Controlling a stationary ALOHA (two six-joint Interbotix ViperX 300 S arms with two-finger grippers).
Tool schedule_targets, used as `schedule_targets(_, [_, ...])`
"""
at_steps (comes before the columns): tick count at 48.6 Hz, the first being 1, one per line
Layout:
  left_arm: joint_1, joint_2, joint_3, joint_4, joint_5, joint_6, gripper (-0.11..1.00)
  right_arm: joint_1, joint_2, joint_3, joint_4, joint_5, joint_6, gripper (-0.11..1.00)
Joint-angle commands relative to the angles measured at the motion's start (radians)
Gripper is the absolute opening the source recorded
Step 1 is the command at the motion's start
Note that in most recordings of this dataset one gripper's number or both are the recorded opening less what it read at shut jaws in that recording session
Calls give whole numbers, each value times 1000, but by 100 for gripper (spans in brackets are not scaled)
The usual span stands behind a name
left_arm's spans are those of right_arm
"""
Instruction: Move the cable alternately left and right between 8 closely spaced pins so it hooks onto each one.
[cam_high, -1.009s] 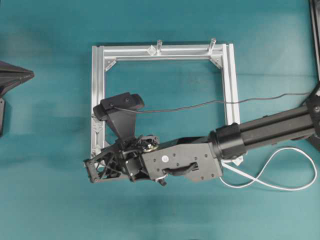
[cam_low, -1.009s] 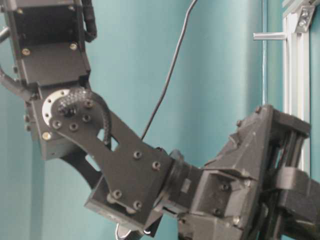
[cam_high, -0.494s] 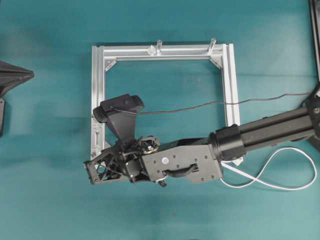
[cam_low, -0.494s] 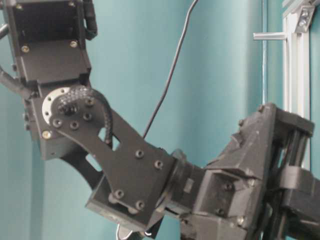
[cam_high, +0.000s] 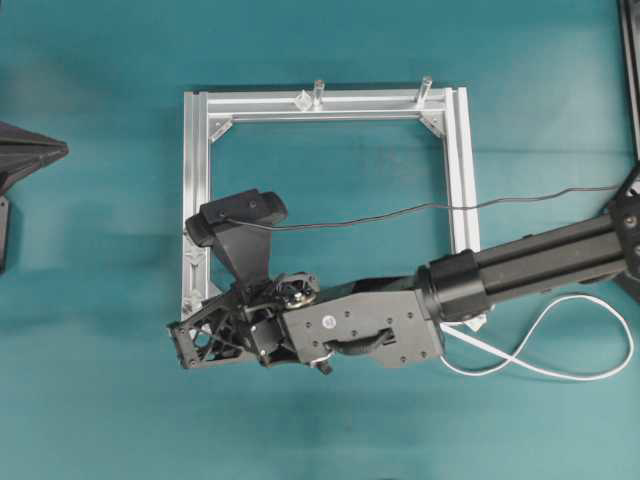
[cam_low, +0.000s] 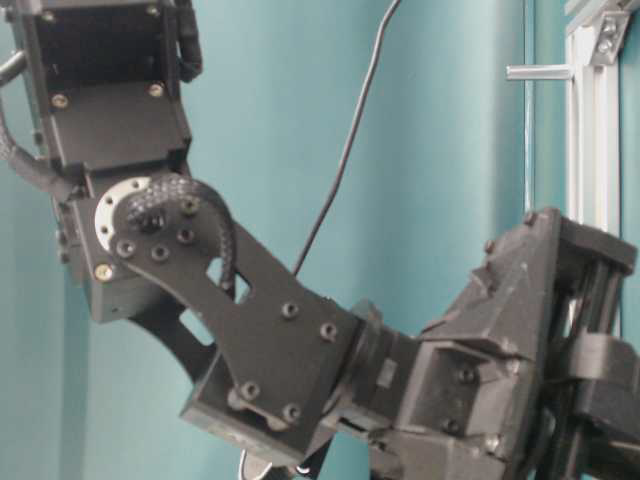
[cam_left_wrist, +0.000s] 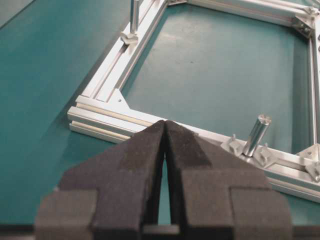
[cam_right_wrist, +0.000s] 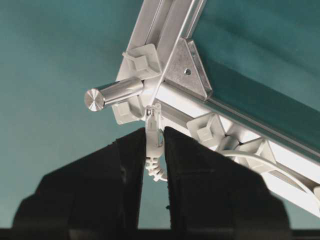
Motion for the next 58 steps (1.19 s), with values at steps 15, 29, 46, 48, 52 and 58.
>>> schedule_targets(15, [-3,8,-9,3,-8,-6,0,58,-15,-60,-3,2,-3,14])
schedule_targets(29, [-15,8,-11,3,-8,-8,0,86,-3,-94,-3,18,-3,14])
schedule_targets(46, [-28,8,-9,2,-8,-6,0,87,40,-152,-3,14,-6,14])
schedule_targets(48, [-28,8,-9,3,-8,-6,0,84,49,-164,-5,11,-9,14])
schedule_targets(52, [-31,8,-9,3,-8,-6,0,78,69,-196,-3,-5,-17,14])
schedule_targets(58, [-34,8,-9,3,-8,-6,0,71,97,-242,-3,-26,-57,14])
